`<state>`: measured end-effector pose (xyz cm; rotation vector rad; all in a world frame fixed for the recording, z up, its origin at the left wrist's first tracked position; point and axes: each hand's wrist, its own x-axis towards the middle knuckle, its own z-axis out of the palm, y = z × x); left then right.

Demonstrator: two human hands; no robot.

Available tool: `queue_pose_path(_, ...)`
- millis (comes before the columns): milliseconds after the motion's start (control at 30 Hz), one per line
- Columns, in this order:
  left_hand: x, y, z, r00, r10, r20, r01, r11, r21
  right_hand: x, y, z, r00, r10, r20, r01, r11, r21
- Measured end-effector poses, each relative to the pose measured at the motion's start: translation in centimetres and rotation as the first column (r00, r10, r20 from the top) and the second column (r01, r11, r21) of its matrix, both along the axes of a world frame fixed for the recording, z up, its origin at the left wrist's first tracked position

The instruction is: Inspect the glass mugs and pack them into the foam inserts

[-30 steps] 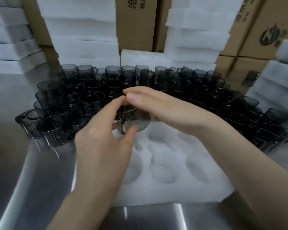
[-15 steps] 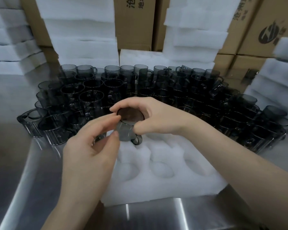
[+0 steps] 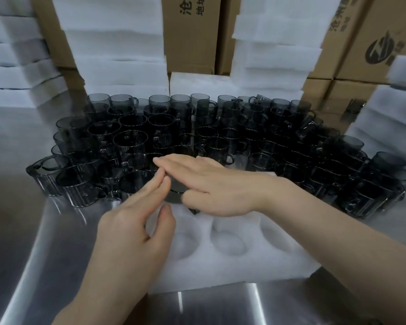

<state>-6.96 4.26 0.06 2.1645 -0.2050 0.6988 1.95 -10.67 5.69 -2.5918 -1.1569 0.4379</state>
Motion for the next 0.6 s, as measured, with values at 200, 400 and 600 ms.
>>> queue_pose_path(200,0.1,0.5,-0.6,0.996,-0.014,-0.087,0.029,0.983,0.180,0.0,0.5,-1.4,0.995,0.020,0.097,-0.003,0.985,-0.174)
queue_pose_path(400,0.4,0.7,-0.9,0.991,0.005,-0.130,0.029,0.966,0.255,0.3,0.5,-2.0,0.993,0.025,0.119,-0.007,0.990,-0.144)
queue_pose_path(600,1.1,0.4,-0.5,0.982,0.031,-0.187,0.025,0.955,0.294,0.7,0.7,-2.2,0.997,-0.047,0.068,0.047,0.999,-0.001)
